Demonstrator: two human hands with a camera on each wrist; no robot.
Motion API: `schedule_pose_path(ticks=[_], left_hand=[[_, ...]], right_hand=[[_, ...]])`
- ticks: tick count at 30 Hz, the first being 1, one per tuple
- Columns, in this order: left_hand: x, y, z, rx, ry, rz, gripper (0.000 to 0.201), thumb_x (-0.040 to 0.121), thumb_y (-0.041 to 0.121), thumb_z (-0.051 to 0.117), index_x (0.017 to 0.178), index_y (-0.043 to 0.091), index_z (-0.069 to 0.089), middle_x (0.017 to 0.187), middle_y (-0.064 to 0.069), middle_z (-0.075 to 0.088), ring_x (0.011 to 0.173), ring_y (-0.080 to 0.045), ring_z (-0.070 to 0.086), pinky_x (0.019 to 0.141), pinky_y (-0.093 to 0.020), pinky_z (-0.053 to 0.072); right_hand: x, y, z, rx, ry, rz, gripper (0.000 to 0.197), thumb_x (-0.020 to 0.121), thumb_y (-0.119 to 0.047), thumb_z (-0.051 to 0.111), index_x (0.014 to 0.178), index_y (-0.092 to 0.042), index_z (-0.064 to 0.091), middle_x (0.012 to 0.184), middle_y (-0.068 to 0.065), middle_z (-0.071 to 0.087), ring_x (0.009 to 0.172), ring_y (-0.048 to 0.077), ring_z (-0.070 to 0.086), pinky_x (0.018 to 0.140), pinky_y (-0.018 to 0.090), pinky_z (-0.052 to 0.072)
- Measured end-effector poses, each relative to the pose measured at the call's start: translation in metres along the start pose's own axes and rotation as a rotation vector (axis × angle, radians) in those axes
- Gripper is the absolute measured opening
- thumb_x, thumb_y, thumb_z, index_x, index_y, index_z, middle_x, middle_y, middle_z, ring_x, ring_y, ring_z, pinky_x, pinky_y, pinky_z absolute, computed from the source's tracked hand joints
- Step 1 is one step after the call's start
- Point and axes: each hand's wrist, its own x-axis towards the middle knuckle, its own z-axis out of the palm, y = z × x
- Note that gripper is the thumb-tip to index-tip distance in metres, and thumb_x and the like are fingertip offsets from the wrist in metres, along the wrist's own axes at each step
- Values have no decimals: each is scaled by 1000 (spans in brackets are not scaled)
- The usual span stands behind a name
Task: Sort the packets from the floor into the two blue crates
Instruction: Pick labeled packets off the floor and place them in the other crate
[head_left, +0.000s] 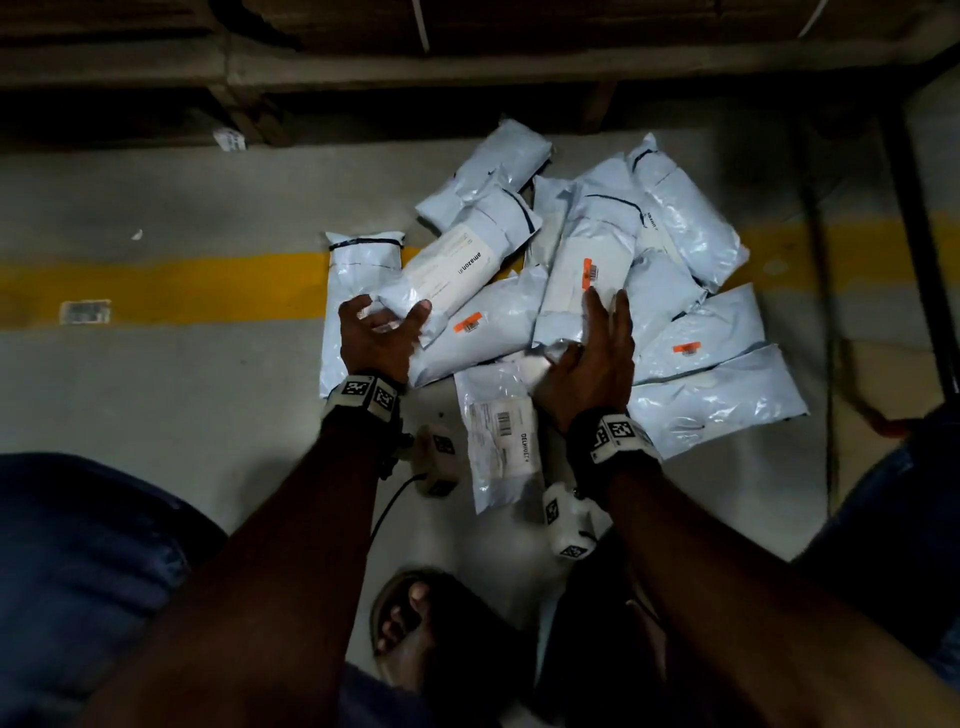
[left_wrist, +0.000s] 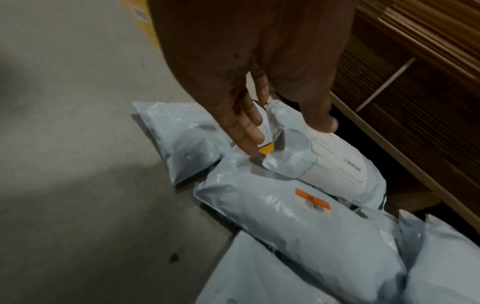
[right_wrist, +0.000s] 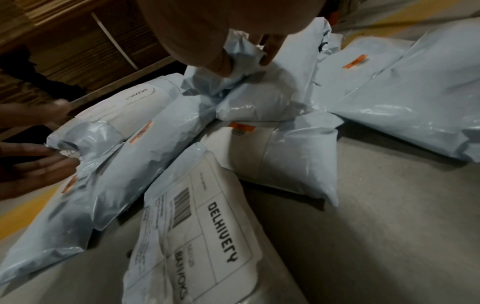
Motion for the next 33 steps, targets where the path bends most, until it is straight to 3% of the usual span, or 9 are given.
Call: schedule_pose_path(ticks=[2,5,10,13,15,18,22,26,33], left_hand=[[-17,17,-10,65,20,38,87,52,50,92,119,18,48,116,-15,63,105,-29,65,91,-44,55],[-26,29,-13,167,52,169,87,61,36,93,131,12,46,122,-9,58,106,-23,61,96,-37,50],[-28,41,-11,313,72,279,85,62,40,91,133,16,51,130,-11,47,112,-25,53,98,-37,45],[-26,40,-8,364,70,318,81,63,44,89,131,17,55,130,-10,49,117,-29,52,101,-37,43],[-21,37,-5,364,48,313,84,63,48,88,134,18,54,135,-7,50,123,-27,50,108,-41,38],[-18,36,3,465,-57,319,111,59,61,84,150,21,36,152,-3,39,142,-25,33,119,-43,25],[-17,38,14,735,-185,299,125,64,74,73,158,27,5,165,1,12,152,-25,2,122,-43,4],[-15,34,17,849,-120,328,129,57,84,67,157,28,7,157,-9,28,147,-30,21,120,-52,14],[-17,42,25,881,-101,255,121,55,80,71,151,23,25,145,-11,30,136,-37,34,112,-55,25]], right_hand=[[1,-4,-3,-84,28,8,87,76,-8,60,153,-27,26,161,4,20,141,26,31,109,42,33],[-3,-17,-6,-137,54,26,91,69,-13,64,152,-25,26,156,2,29,138,24,33,108,45,29],[-28,-31,0,-249,-15,-274,44,67,-23,62,111,-23,57,112,3,55,102,28,53,84,40,37],[-49,-16,14,-278,-88,-225,25,79,-29,53,102,-20,57,103,4,57,96,31,56,78,42,40],[-65,-8,19,-241,-216,-115,37,85,-47,48,111,-20,53,109,3,54,101,29,54,82,43,44],[-88,-12,22,-279,-373,5,79,75,-73,55,133,-22,39,127,1,44,113,27,47,90,45,46],[-103,-25,34,-270,-465,184,115,63,-75,66,150,-23,11,147,7,25,132,32,32,100,50,42],[-101,-21,38,-305,-577,268,122,67,-62,75,153,-24,-3,152,12,21,137,34,28,103,51,38],[-93,-12,24,-258,-625,209,121,69,-52,78,154,-16,0,149,5,35,137,30,31,110,51,29]])
